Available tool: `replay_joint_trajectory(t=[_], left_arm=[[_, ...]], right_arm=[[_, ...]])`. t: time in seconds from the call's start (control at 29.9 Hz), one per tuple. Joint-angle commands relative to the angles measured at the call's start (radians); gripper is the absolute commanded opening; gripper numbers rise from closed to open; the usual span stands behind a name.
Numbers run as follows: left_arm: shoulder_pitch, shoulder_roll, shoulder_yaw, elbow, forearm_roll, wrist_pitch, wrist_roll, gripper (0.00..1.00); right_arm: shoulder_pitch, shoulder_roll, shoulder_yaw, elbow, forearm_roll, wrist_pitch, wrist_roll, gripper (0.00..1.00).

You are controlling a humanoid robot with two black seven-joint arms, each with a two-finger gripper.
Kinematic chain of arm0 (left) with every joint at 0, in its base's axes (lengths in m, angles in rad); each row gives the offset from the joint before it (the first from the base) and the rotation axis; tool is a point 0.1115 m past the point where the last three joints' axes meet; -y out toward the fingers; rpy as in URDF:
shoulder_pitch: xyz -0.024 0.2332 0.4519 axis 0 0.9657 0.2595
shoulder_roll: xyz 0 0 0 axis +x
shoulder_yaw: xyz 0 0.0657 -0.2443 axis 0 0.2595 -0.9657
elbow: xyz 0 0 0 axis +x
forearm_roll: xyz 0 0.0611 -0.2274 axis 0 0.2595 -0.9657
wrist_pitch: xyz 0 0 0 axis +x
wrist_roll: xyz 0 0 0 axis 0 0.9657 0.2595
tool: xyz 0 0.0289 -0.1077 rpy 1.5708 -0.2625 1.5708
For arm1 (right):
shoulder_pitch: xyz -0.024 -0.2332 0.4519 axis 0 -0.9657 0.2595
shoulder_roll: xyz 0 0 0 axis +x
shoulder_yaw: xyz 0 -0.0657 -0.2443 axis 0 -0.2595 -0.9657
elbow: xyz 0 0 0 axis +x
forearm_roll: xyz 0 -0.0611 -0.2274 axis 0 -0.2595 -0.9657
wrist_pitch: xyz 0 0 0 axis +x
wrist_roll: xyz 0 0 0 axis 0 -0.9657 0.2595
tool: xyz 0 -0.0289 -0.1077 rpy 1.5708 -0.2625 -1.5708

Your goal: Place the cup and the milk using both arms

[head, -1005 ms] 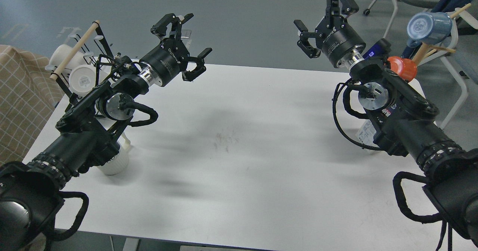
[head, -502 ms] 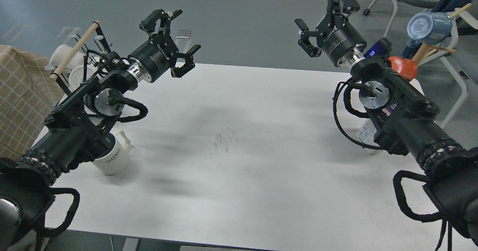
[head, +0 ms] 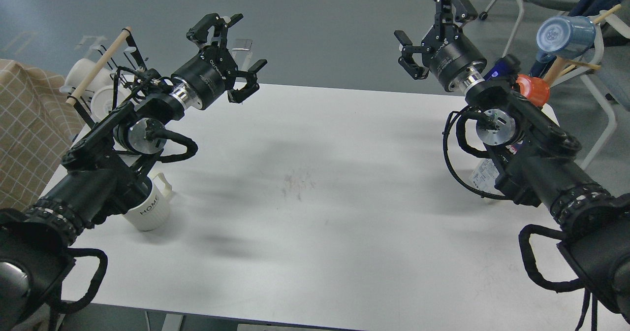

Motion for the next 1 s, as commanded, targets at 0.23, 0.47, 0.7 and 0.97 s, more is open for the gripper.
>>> replay_joint_trajectory(t=[0.23, 0.47, 0.7, 0.97], left_arm=[[0.005, 0.020, 0.018, -0.023, 0.019, 0.000, -0.038, 0.99], [0.008, 0.199, 0.131, -0.197, 0.203, 0.000, -0.031, 0.99], [0.016, 0.461, 0.225, -0.443, 0.552, 0.000, -0.028, 0.99], [0.054, 0.736, 0.225, -0.700, 0.885, 0.000, -0.042, 0.99]], right_arm=[[0.009, 0.000, -0.046, 0.001, -0.001, -0.003, 0.006, 1.00], [0.009, 0.000, -0.046, 0.004, -0.001, -0.008, 0.006, 1.00], [0.008, 0.000, -0.048, 0.010, -0.001, -0.021, 0.006, 1.00], [0.005, 0.000, -0.049, 0.018, -0.001, -0.021, 0.006, 1.00]])
